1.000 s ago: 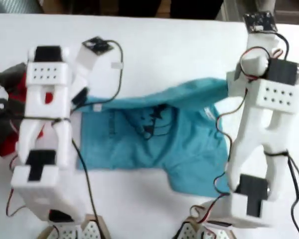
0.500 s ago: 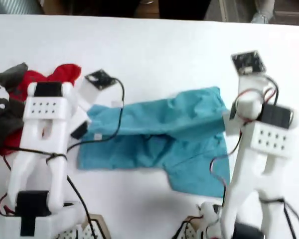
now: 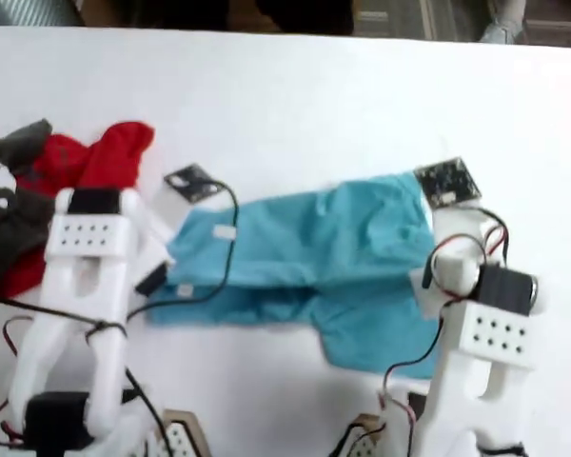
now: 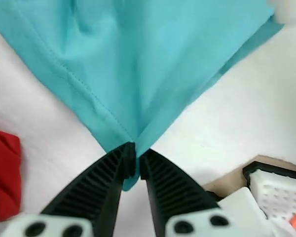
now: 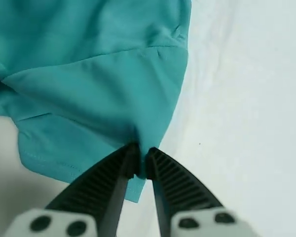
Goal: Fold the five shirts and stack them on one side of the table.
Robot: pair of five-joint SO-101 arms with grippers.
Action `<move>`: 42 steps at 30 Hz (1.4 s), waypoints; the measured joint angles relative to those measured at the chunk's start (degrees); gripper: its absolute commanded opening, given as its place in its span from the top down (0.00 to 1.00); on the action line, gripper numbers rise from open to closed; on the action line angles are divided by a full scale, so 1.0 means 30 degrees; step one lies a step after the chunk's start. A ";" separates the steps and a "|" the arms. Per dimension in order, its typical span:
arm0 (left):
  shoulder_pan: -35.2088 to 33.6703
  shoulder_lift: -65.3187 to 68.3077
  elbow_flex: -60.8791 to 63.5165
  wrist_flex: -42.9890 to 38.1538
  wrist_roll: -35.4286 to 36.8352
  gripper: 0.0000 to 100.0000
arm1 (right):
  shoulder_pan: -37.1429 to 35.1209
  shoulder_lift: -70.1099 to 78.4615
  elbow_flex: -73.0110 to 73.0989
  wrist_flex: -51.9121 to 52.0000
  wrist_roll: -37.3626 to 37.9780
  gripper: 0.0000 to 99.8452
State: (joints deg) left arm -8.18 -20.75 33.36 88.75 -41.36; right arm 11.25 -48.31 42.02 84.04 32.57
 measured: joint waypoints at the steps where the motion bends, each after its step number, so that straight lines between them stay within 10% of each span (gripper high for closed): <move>1: 0.0000 -0.0205 0.0293 -0.0234 0.0000 0.98 | 0.0000 -0.0322 0.0234 0.0147 0.0205 0.98; 42: 0.0000 -0.1172 0.6271 -0.4659 -0.0088 0.98 | 0.3956 -0.3897 0.6418 0.0586 0.5890 0.98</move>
State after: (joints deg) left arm -8.18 -24.26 52.18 74.77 -41.63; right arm 23.12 -60.00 61.27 85.80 50.24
